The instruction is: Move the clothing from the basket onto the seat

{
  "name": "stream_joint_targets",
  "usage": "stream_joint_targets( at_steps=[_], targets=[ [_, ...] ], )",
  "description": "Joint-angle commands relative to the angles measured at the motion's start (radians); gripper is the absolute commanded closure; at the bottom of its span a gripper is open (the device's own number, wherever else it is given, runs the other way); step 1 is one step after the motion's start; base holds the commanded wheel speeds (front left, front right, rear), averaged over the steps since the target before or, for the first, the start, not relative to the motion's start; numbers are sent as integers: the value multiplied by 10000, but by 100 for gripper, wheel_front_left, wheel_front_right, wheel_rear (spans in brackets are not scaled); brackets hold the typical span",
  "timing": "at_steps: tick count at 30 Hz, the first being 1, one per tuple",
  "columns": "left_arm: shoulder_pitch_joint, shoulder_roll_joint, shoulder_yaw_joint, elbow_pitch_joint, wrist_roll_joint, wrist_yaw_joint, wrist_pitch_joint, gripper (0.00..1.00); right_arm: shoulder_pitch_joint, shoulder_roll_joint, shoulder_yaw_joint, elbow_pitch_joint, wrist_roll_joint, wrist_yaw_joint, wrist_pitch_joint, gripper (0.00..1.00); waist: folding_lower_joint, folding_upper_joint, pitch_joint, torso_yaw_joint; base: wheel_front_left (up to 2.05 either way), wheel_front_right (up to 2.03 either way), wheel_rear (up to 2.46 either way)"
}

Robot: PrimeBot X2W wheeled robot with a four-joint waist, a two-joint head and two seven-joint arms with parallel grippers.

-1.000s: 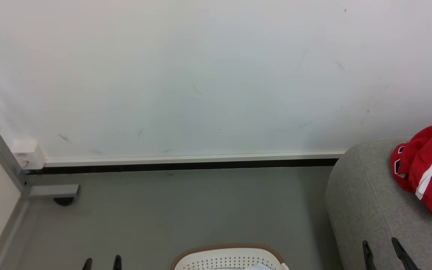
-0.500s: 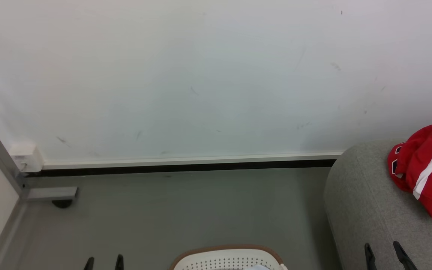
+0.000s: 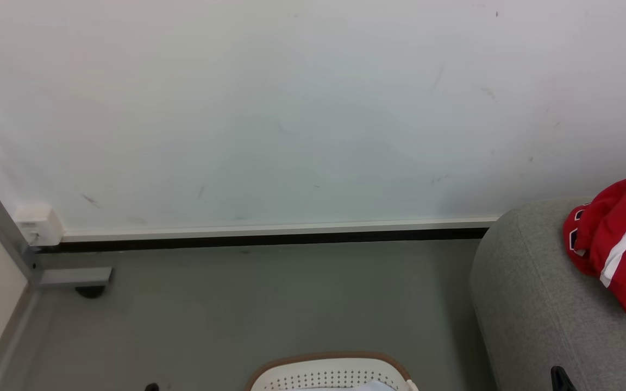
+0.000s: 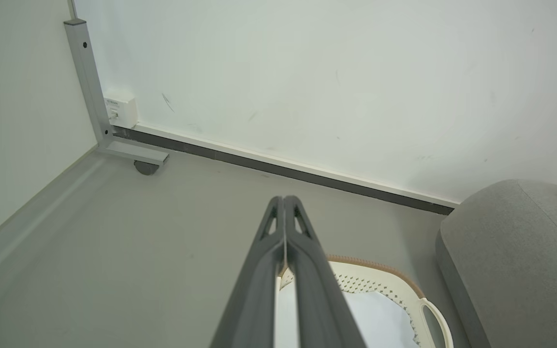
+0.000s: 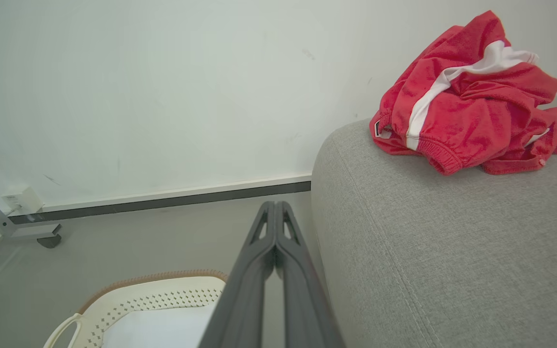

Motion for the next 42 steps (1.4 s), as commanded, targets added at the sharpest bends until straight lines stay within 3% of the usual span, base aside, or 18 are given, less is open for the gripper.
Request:
stream_joint_targets(
  at_steps=[1,20,42],
  targets=[
    [-318,10,116,-128,-424,-56,74,100,-332,-84,-61,-176,459,-2,91,100,0,-1,11,7,0,0,0],
    [-850,-183,634,-390,-3431,-288,870,100,-739,-117,-160,-464,3828,-5,845,100,0,-1,180,70,0,0,0],
    [-1385,-361,1144,-537,-6214,-540,1632,100,-1180,-171,-303,-650,6936,-10,1588,100,0,-1,373,142,0,0,0]
  ],
)
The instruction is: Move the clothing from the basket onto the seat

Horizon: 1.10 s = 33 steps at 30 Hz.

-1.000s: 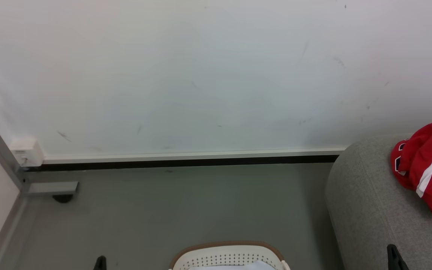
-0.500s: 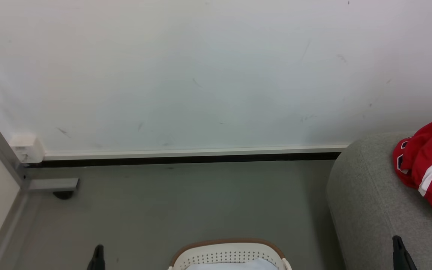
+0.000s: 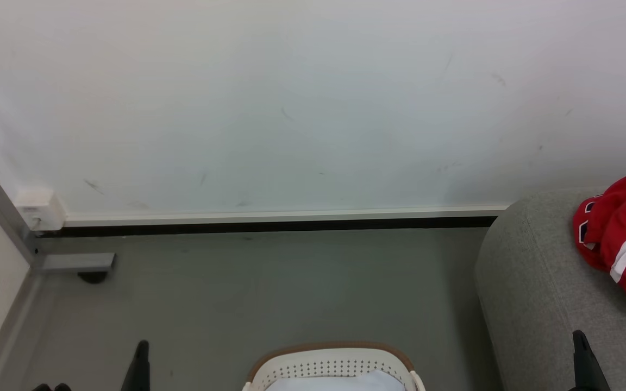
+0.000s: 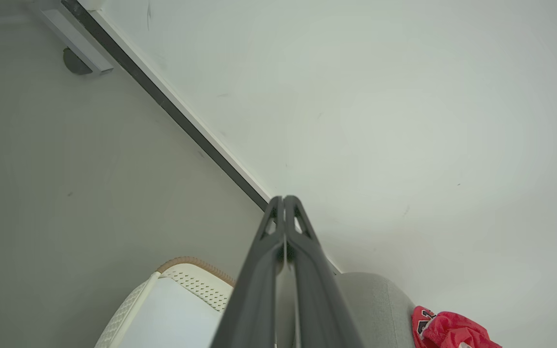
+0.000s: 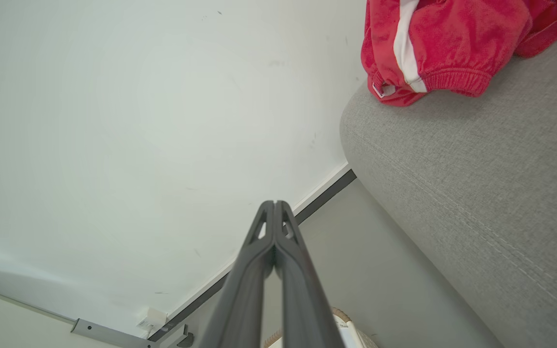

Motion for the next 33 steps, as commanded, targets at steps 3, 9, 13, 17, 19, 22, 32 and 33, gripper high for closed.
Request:
stream_joint_targets(
  at_steps=[3,9,13,17,19,22,32,33],
  targets=[
    [-292,24,140,-139,-492,-85,121,100,-317,-136,-65,-187,524,-10,118,100,-1,0,23,10,0,0,0],
    [-428,-19,255,-170,-1129,-143,298,100,-395,-152,-91,-220,1258,-11,288,100,-1,0,76,30,0,0,0],
    [-498,-49,331,-185,-1559,-191,416,100,-478,-164,-104,-246,1712,-12,390,100,-1,0,111,43,0,0,0],
    [-581,-78,409,-206,-1929,-216,526,100,-529,-177,-116,-267,2162,-13,493,100,-1,0,146,56,0,0,0],
    [-620,-91,447,-214,-2145,-241,581,100,-546,-180,-121,-276,2379,-13,541,100,-1,0,164,63,0,0,0],
    [-665,-109,498,-226,-2395,-275,657,100,-596,-187,-128,-296,2717,-14,607,100,-1,0,190,73,0,0,0],
    [-836,-171,659,-260,-3301,-359,896,100,-721,-212,-141,-359,3726,-15,827,100,-1,0,277,106,0,0,0],
    [-850,-177,676,-260,-3396,-363,927,100,-733,-216,-143,-361,3838,-15,855,100,-1,0,286,109,0,0,0]
  ],
)
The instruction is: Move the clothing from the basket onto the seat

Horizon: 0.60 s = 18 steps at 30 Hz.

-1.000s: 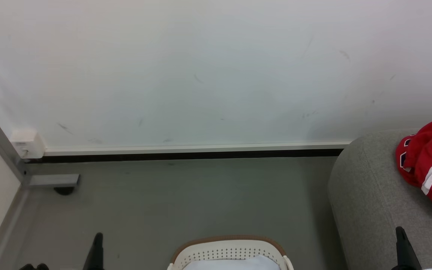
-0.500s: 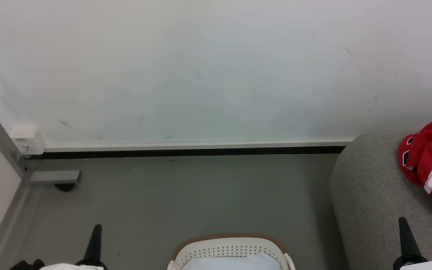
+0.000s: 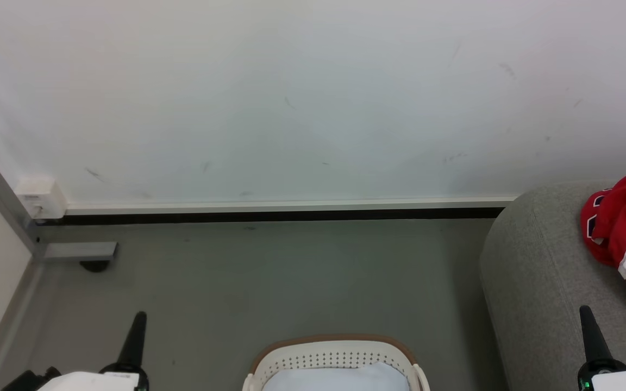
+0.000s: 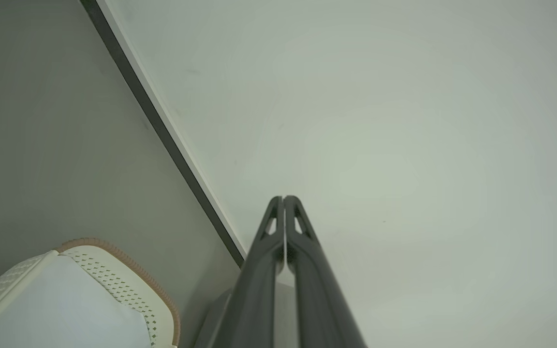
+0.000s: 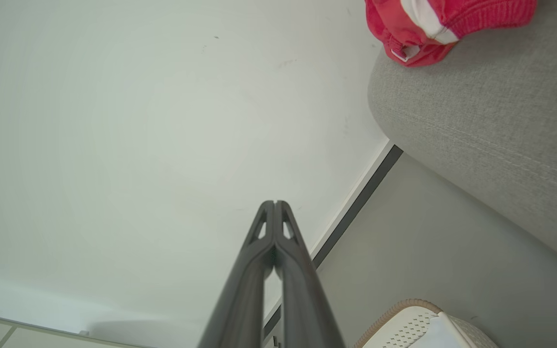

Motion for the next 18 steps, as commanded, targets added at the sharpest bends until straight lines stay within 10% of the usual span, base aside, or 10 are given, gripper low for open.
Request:
stream_joint_targets(
  at_steps=[1,18],
  targets=[
    [-179,-4,80,-91,-268,-62,54,100,-167,-67,-30,-113,293,-14,40,100,-1,0,10,4,0,0,0],
    [-439,-89,320,-132,-1570,-189,436,100,-364,-145,-25,-193,1810,-16,369,100,-1,0,159,61,0,0,0]
  ],
)
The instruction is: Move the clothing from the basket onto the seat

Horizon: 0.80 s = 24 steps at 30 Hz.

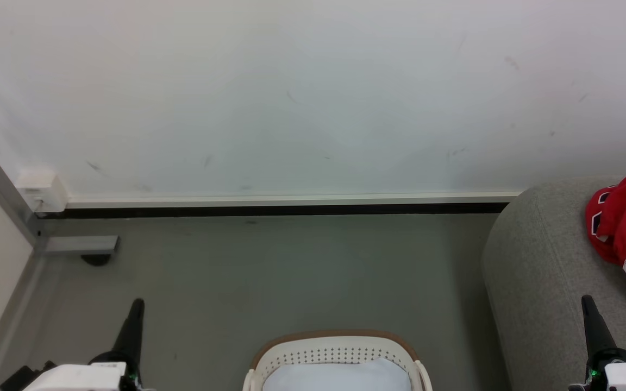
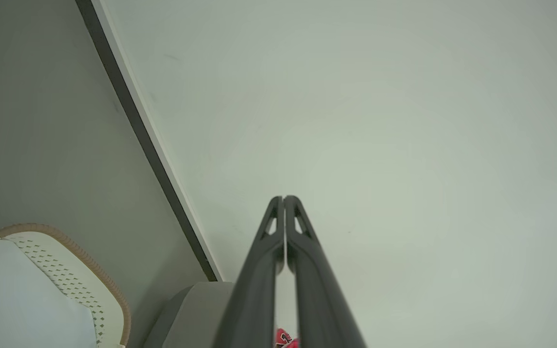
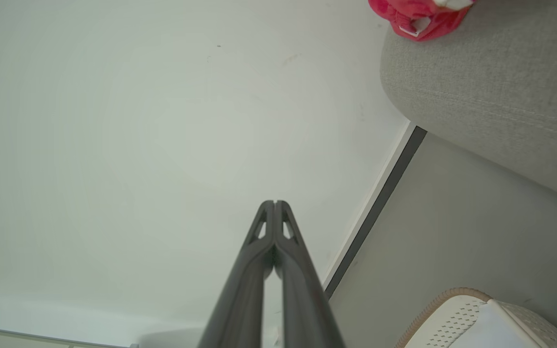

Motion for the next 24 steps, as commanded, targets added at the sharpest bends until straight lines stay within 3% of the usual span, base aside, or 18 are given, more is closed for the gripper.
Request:
stream_joint_targets(
  at_steps=[1,24],
  targets=[
    [-183,4,61,-49,-184,-67,62,100,-155,-78,-16,-85,213,-16,78,100,-1,0,11,5,0,0,0],
    [-458,-96,343,-102,-1736,-200,498,100,-385,-219,47,-172,2038,-21,380,100,-1,0,212,81,0,0,0]
  ],
)
